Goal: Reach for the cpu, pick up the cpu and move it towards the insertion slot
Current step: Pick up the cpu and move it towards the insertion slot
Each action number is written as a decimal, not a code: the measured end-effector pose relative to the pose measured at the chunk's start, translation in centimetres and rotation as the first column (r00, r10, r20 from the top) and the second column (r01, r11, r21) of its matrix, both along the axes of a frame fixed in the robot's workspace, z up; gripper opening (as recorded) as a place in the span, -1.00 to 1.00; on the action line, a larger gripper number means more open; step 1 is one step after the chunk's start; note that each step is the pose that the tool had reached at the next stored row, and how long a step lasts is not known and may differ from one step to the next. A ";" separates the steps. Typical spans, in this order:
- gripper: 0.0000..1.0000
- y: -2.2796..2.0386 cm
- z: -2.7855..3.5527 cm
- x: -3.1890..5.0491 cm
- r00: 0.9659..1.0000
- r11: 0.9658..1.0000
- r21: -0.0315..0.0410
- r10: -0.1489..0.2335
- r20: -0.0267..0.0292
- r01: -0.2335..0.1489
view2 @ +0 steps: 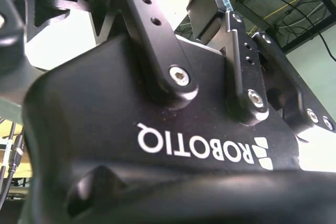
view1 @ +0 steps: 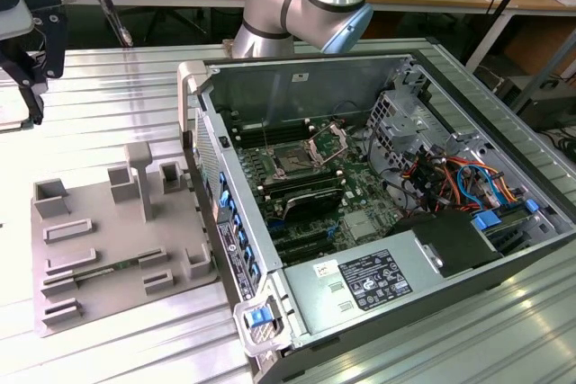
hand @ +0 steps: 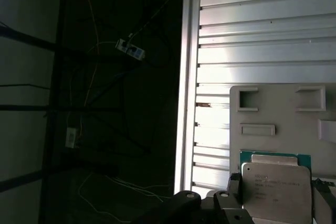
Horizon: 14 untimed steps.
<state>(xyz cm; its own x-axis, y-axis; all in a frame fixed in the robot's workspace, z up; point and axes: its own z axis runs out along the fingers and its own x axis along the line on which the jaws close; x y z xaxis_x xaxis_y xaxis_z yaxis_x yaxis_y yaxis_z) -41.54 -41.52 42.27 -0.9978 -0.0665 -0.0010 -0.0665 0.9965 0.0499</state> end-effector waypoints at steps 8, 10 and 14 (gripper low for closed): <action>0.09 0.00 0.00 0.19 1.000 1.000 0.000 0.000 0.000 0.000; 0.09 0.00 0.00 0.33 1.000 1.000 0.000 0.000 0.000 0.000; 0.09 0.00 0.00 0.82 1.000 1.000 0.000 0.000 0.000 0.000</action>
<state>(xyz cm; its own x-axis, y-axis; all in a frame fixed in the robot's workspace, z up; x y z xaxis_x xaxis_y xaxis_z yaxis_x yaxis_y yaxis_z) -40.73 -41.52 42.27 -0.9978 -0.0665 -0.0009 -0.0665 0.9965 0.0500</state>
